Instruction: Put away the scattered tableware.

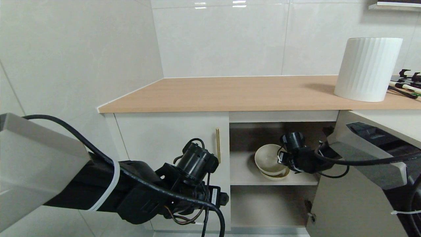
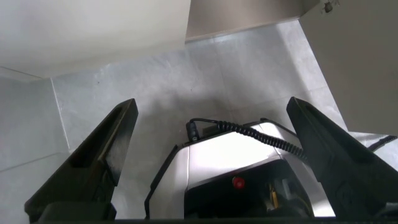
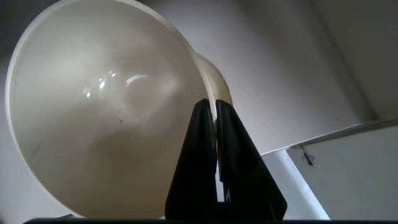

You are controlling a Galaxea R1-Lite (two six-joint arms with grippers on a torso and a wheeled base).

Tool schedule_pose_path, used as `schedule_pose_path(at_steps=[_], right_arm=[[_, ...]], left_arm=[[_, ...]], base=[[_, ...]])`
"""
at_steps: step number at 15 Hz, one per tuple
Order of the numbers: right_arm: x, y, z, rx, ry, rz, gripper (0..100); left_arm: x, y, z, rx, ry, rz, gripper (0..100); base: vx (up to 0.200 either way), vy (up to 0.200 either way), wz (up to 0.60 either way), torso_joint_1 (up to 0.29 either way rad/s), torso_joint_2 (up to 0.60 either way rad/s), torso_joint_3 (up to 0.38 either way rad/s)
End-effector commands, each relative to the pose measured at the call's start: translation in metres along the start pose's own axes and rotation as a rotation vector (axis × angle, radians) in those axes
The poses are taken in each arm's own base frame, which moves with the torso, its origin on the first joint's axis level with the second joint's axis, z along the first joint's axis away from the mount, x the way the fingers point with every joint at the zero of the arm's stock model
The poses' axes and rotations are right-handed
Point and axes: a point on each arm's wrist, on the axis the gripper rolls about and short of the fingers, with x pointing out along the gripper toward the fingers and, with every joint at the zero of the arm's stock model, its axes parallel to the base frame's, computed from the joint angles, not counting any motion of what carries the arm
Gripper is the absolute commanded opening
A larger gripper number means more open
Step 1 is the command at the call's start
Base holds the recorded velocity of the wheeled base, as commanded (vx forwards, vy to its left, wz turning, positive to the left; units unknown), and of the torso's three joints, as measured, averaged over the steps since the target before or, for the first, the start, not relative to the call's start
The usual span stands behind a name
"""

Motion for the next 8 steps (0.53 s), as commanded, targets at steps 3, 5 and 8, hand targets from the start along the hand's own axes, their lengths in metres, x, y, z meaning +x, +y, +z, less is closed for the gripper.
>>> schedule_pose_path(at_steps=[3,5,8], right_arm=[[0.0073,0.0008,-0.0039,0.0,0.003,-0.003,0],[0.0079,-0.0003,-0.0028,0.002,-0.003,-0.012,0],[0.0079,-0.0006,-0.0033,0.001,-0.002,-0.016,0]], left_arm=[[0.0015,-0.0001,-0.0003,-0.002,0.003,0.0,100],[0.0024,0.0002,-0.0001,-0.006,0.004,0.002,100],[0.0025,0.0006,0.0002,-0.011,0.005,0.002,100]], base=[[0.0,0.0,0.0,0.0,0.0,0.0],[0.0,0.0,0.0,0.0,0.0,0.0],[0.0,0.0,0.0,0.0,0.0,0.0]])
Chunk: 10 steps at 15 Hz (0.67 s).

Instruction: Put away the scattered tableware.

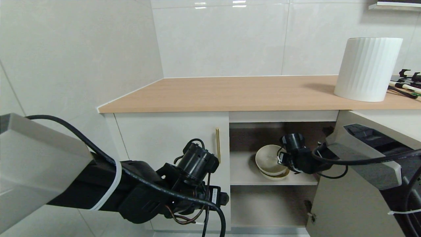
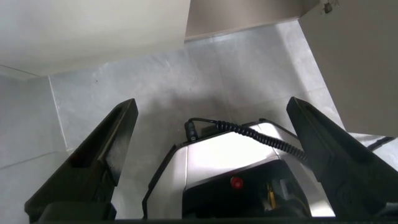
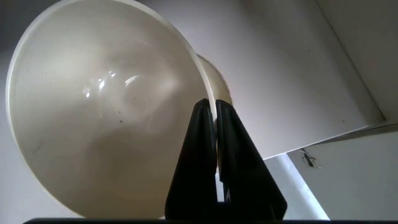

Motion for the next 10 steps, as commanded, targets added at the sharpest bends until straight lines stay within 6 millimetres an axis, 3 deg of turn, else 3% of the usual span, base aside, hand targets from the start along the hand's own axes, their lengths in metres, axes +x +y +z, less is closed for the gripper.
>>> schedule_pose_path(at_steps=[1,2,7,10], right_arm=[[0.0,0.0,0.0,-0.001,0.001,0.001,0],[0.0,0.0,0.0,-0.001,0.002,0.002,100],[-0.008,0.0,0.005,-0.001,0.015,0.005,100],[-0.038,-0.002,0.02,0.033,0.034,0.015,100]], left_arm=[[0.001,0.0,0.0,-0.002,0.001,0.002,100],[0.002,0.001,0.0,-0.004,0.004,0.003,100],[0.001,0.005,0.003,-0.018,0.0,0.006,100],[-0.013,0.014,0.014,-0.083,-0.049,-0.001,100]], base=[[0.0,0.0,0.0,0.0,0.0,0.0],[0.0,0.0,0.0,0.0,0.0,0.0],[0.0,0.0,0.0,0.0,0.0,0.0],[0.0,0.0,0.0,0.0,0.0,0.0]])
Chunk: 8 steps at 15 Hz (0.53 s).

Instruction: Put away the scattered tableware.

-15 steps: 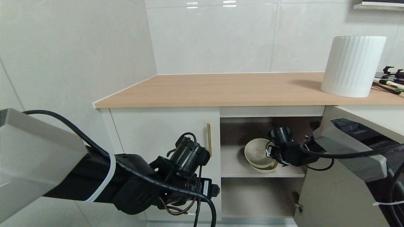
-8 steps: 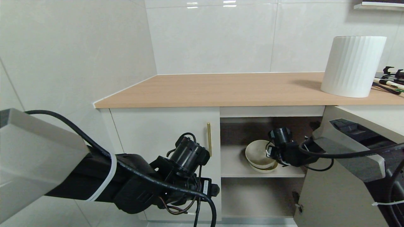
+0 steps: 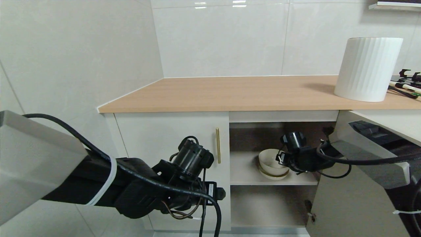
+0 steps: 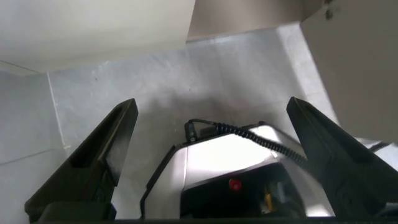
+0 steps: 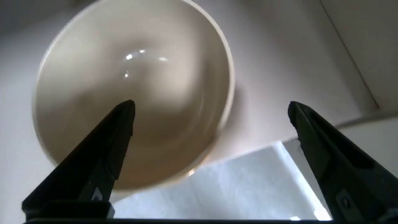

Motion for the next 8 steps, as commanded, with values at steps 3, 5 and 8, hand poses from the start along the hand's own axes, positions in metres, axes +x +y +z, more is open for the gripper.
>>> schedule_pose_path(at_steps=[3,5,8], right_arm=[[-0.101,-0.004,0.022,-0.011,0.032,0.151,100],[-0.192,-0.012,0.03,-0.055,0.087,0.338,100],[-0.253,-0.03,0.014,-0.126,0.172,0.396,100]], left_arm=[[-0.049,0.019,0.019,-0.07,-0.105,-0.067,100],[-0.086,0.031,0.025,-0.093,-0.169,-0.123,100],[-0.126,0.052,0.018,-0.096,-0.25,-0.121,100]], base=[[0.0,0.0,0.0,0.0,0.0,0.0],[0.0,0.0,0.0,0.0,0.0,0.0],[0.0,0.0,0.0,0.0,0.0,0.0]])
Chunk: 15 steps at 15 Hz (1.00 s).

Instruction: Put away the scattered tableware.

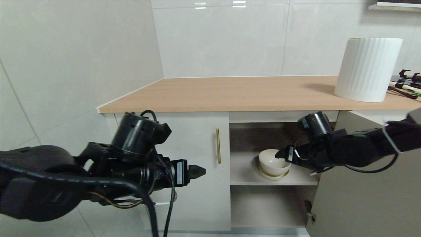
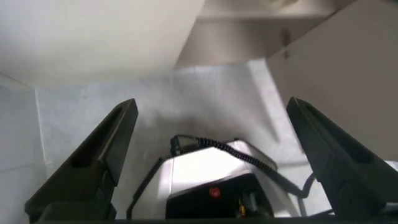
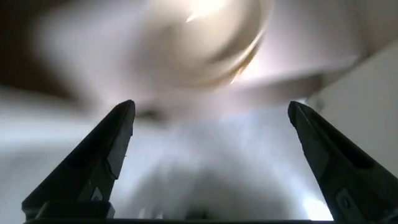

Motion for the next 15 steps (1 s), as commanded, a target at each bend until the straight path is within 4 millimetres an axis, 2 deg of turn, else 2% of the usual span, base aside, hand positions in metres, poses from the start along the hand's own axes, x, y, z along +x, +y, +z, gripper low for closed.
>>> schedule_pose_path(at_steps=[1,6,10,15], right_arm=[[-0.091,0.003,-0.026,-0.072,0.026,0.128,100],[-0.127,-0.015,-0.045,-0.086,0.039,0.136,100],[-0.141,-0.028,-0.057,-0.14,0.032,0.128,100],[-0.14,-0.029,-0.058,-0.142,0.03,0.109,100]], left_arm=[[-0.052,0.012,0.0,-0.015,-0.096,-0.025,100],[-0.092,0.016,-0.011,-0.015,-0.109,-0.044,100],[-0.074,0.018,-0.016,-0.011,-0.039,-0.009,100],[-0.072,0.018,-0.017,-0.025,-0.034,-0.003,100]], base=[[0.0,0.0,0.0,0.0,0.0,0.0],[0.0,0.0,0.0,0.0,0.0,0.0],[0.0,0.0,0.0,0.0,0.0,0.0],[-0.2,0.0,0.0,0.007,0.0,0.004]])
